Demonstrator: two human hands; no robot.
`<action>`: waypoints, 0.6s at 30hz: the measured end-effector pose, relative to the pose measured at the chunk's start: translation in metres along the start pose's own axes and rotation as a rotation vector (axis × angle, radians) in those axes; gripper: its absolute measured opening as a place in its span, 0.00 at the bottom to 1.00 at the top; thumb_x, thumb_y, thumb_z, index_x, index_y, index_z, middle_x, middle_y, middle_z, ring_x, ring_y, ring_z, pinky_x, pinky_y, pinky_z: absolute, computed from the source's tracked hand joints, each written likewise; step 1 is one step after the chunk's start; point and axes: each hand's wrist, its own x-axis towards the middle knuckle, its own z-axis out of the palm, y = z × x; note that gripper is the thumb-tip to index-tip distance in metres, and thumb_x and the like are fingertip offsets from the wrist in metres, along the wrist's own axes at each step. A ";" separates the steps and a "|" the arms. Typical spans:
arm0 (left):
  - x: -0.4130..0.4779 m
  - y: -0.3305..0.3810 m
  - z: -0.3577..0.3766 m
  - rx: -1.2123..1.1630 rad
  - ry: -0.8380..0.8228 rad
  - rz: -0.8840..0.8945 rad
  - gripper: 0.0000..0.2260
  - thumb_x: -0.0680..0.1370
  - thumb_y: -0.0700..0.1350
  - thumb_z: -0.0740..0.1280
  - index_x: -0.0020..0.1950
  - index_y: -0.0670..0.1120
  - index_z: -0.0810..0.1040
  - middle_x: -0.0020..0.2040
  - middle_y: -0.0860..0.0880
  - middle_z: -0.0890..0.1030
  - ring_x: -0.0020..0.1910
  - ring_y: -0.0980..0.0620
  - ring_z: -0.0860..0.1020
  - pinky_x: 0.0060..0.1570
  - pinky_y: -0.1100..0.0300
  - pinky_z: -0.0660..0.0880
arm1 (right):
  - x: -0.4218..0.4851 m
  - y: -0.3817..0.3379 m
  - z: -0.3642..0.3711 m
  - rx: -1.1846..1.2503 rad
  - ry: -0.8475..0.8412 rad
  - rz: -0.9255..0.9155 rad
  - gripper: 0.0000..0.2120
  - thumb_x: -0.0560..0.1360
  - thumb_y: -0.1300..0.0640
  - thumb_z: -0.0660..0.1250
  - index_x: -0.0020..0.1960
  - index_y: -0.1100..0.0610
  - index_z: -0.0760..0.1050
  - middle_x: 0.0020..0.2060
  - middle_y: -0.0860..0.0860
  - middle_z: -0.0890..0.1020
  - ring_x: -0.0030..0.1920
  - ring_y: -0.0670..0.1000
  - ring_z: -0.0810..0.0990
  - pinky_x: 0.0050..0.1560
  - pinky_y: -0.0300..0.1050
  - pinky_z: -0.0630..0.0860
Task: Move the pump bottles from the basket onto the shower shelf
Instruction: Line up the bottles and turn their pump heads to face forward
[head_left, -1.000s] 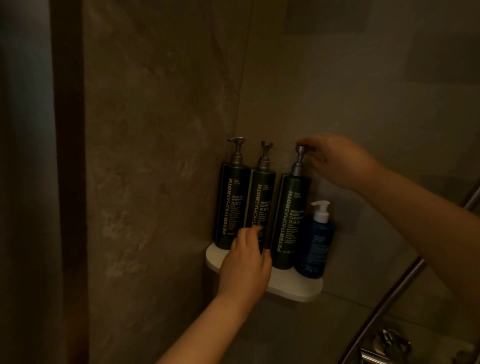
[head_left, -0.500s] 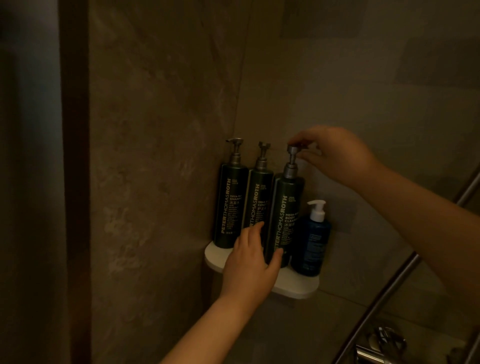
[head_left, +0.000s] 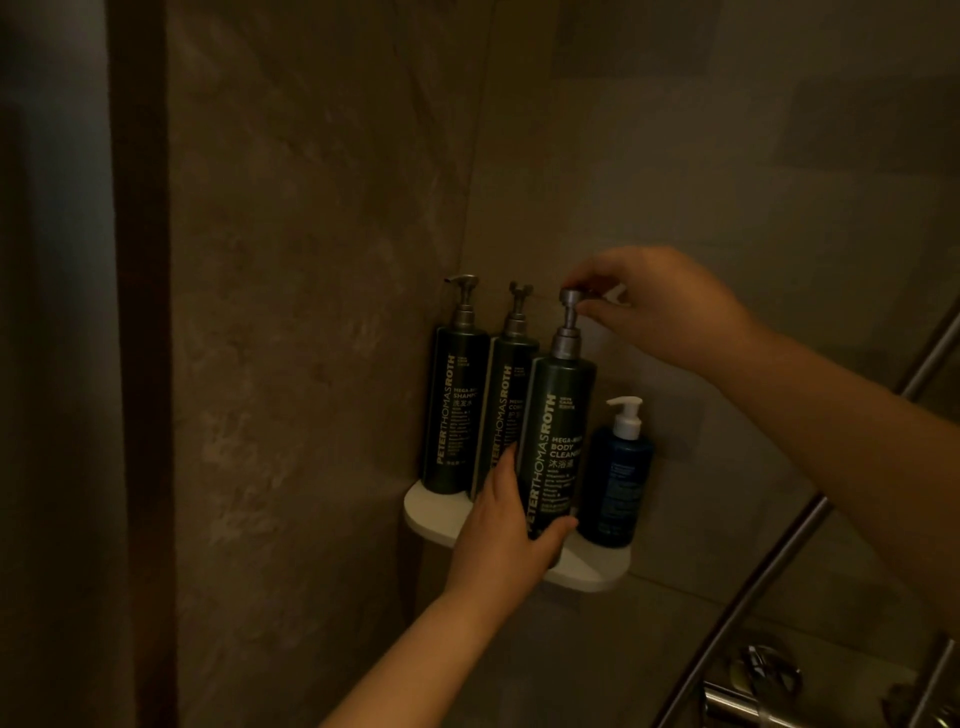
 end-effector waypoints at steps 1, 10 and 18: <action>0.000 -0.001 0.000 0.001 0.003 -0.006 0.41 0.72 0.57 0.70 0.76 0.54 0.47 0.74 0.53 0.60 0.71 0.57 0.61 0.65 0.62 0.60 | 0.000 0.000 -0.001 0.030 -0.011 0.012 0.10 0.76 0.55 0.65 0.56 0.51 0.80 0.50 0.49 0.82 0.50 0.49 0.79 0.52 0.51 0.76; 0.000 -0.002 0.002 0.033 0.033 -0.011 0.41 0.71 0.57 0.70 0.76 0.53 0.49 0.74 0.53 0.61 0.71 0.56 0.61 0.64 0.63 0.60 | 0.006 0.000 -0.006 0.118 -0.036 0.094 0.08 0.76 0.54 0.65 0.52 0.48 0.81 0.40 0.45 0.80 0.41 0.44 0.77 0.41 0.40 0.69; 0.001 0.002 0.000 0.022 0.023 -0.019 0.41 0.71 0.56 0.71 0.76 0.53 0.49 0.74 0.52 0.61 0.71 0.55 0.61 0.66 0.59 0.62 | 0.015 -0.006 -0.020 0.031 -0.109 0.140 0.16 0.79 0.48 0.59 0.47 0.56 0.83 0.29 0.55 0.76 0.28 0.50 0.71 0.30 0.46 0.64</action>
